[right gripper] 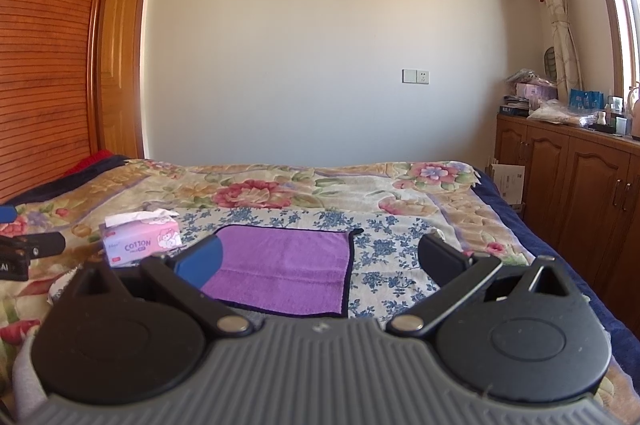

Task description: Fold towel

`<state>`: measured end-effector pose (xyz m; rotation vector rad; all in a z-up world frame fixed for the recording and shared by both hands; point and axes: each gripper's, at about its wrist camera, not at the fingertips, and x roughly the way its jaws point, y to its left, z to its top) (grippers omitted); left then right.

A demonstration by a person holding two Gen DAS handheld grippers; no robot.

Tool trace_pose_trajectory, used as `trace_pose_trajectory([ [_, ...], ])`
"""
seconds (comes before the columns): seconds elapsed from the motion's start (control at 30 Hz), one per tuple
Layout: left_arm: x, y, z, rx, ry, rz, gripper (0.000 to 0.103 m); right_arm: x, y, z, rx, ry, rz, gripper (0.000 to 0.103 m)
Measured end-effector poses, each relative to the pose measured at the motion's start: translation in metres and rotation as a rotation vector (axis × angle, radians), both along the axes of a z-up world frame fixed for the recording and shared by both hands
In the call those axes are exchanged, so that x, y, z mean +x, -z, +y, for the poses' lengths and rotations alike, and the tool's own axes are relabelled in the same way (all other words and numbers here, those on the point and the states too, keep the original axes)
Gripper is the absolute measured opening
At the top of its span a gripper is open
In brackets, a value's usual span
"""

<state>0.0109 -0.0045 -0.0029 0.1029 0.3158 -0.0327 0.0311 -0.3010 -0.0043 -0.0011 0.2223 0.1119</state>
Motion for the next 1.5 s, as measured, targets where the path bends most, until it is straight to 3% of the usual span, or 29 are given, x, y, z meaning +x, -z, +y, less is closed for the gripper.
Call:
trace_pose_trajectory([
  [0.93,0.057,0.002,0.009,-0.032,0.056,0.104,0.103,0.041,0.012,0.007,-0.011,-0.043,0.089,0.103],
  [1.5,0.109,0.029,0.011,-0.066,0.101,0.216,0.095,0.079,0.021,0.015,-0.075,-0.113,0.147,0.103],
])
